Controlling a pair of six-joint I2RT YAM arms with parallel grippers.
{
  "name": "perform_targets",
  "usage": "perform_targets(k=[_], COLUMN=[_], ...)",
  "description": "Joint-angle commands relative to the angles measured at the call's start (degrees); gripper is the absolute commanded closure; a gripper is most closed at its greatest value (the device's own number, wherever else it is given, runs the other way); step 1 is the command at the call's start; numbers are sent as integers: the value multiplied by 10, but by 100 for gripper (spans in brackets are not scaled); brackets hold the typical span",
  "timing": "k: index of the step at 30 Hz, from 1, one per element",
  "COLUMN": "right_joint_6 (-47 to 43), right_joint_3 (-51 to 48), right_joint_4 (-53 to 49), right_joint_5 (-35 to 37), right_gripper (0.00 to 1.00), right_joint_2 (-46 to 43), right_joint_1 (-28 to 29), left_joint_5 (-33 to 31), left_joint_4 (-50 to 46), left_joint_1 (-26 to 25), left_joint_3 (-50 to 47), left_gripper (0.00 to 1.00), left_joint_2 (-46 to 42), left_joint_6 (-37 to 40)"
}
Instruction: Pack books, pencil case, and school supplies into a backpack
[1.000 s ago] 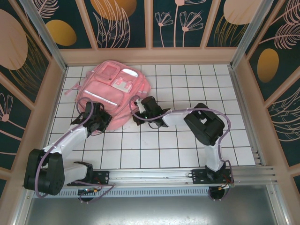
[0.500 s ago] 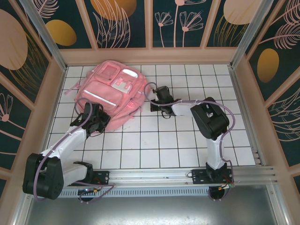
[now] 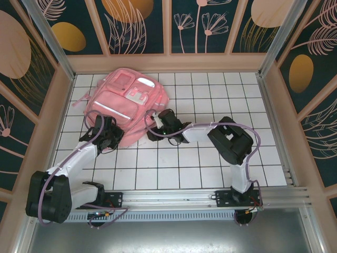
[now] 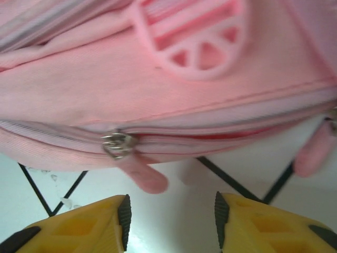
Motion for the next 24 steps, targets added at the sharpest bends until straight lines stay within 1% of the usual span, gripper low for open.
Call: perform_targets(k=[1,4,7,14,15,17,18,20,21,24], right_joint_6=[-31,-36,-46,-55,-55,-52,-48,-45,-43,-40], right_joint_3=[39,67,84,93,93,92,90,83,78,70], right_joint_4=[-10,-35,-45,-52,-53,-53,-53,-49,-46,-43], right_joint_5=[42,66,67,80,79,78,81,88,93,106], right_gripper=[50,49,49,50,53,64,67,79,84,92], right_joint_2=[20,42,58,75,76,78,79,76,72,66], right_joint_1=[13,15,16,32,32,32,32,32,32,29], left_joint_5=[-13,-13,-12,-11,-12,-12,-11,-11,-11,-11], left_joint_4=[-16,-15,-14,-12,-12,-12,-11,-11,-11,-10], left_joint_1=[6,6,6,6,6,6,6,6,6,6], left_joint_3=[-3,-5,-5,-5,-4,-4,-4,-3,-3,-4], left_gripper=[100,100,100,100,100,100,100,100,100,100], left_joint_2=[7,6,7,10,10,11,12,13,13,14], left_joint_6=[13,13,13,13,13,14,13,14,14,14])
